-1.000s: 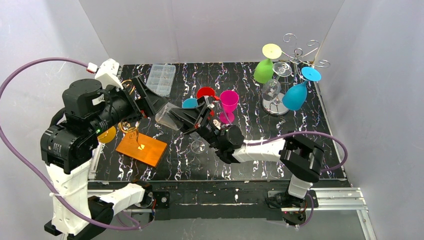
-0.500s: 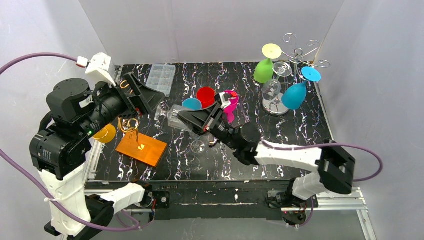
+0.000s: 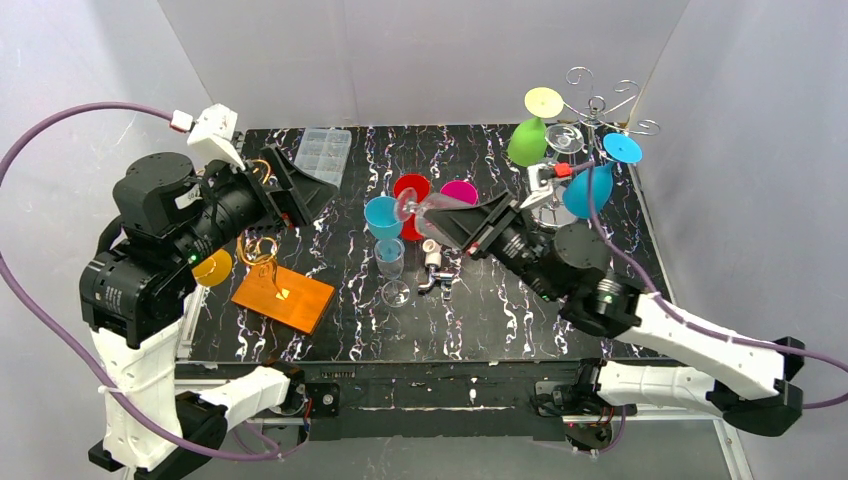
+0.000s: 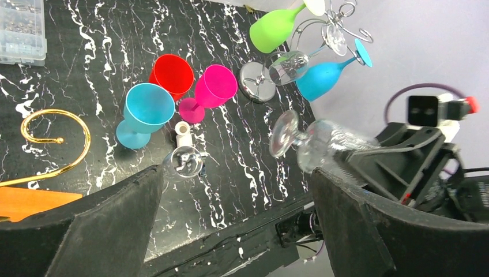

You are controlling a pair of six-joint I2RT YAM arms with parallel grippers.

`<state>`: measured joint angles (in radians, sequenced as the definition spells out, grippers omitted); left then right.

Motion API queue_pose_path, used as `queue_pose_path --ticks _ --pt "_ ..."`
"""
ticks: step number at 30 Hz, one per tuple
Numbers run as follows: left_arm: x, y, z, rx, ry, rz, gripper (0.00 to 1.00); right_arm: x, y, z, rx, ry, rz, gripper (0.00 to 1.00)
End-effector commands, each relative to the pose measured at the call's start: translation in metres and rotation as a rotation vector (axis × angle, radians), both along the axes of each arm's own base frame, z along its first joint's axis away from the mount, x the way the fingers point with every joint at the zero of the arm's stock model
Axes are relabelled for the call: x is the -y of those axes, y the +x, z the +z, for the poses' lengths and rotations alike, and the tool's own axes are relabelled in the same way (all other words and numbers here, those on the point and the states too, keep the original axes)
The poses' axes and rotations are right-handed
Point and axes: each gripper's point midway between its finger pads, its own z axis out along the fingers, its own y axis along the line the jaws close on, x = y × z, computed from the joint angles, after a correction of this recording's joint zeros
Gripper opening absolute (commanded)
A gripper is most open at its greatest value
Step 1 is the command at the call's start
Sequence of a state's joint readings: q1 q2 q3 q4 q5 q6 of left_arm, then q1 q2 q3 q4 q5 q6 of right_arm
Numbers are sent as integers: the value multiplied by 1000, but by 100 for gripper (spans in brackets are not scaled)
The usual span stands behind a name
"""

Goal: Take the wine glass off the wine glass rack
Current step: Place the wine glass at the center of the board.

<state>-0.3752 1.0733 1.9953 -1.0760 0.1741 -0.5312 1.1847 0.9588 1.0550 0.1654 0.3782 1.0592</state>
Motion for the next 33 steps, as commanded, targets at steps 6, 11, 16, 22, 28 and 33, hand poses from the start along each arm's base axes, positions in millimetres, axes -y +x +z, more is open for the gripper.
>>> queue_pose_path --ticks 6,11,16,22,28,33 --pt "7 4 -6 7 3 -36 98 80 23 -24 -3 -358 -287 1" --pt "8 5 -8 1 7 -39 98 96 25 -58 -37 -514 -328 1" --pt "9 7 -11 -6 11 -39 98 91 24 -98 -72 -680 -296 1" --pt "9 8 -16 -18 14 -40 98 74 22 -159 -113 -839 -223 1" --pt "8 6 -20 -20 16 -36 98 69 26 -209 -161 -979 -172 1" --pt "8 7 -25 -33 23 -36 98 71 40 -245 -231 -1020 -95 1"
